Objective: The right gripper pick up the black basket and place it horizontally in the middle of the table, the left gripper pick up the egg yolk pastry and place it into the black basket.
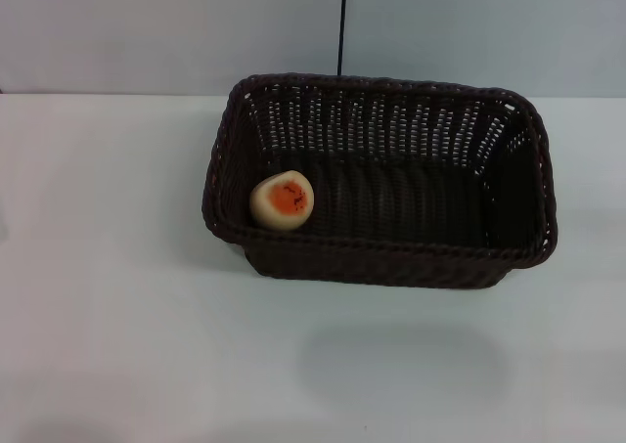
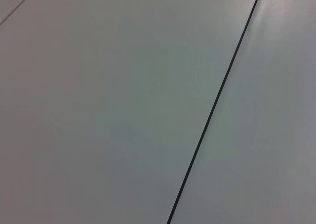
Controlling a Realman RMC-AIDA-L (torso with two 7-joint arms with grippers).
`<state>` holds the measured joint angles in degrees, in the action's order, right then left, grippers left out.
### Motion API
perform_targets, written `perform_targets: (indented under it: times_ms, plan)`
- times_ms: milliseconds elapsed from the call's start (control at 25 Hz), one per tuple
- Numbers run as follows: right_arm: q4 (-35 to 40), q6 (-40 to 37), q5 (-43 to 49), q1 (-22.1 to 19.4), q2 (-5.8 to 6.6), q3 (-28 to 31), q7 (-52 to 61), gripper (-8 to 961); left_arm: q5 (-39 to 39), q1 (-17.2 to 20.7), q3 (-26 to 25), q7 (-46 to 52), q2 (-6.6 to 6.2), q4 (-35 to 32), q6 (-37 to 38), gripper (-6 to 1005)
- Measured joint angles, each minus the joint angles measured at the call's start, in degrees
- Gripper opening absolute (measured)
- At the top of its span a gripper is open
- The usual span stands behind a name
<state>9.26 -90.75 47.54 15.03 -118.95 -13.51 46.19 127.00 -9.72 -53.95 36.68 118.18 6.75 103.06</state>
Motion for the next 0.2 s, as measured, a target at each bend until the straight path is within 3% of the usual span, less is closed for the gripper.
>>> perform_targets:
  times_ms: [160, 200]
  plan:
    - [-0.3, 0.0, 0.0, 0.0, 0.0, 0.0, 0.0, 500, 0.1, -0.1, 0.1, -0.3, 0.02, 0.0, 0.3, 213]
    - [-0.3, 0.0, 0.0, 0.0, 0.0, 0.0, 0.0, 500, 0.1, -0.1, 0.1, -0.3, 0.03, 0.0, 0.3, 213]
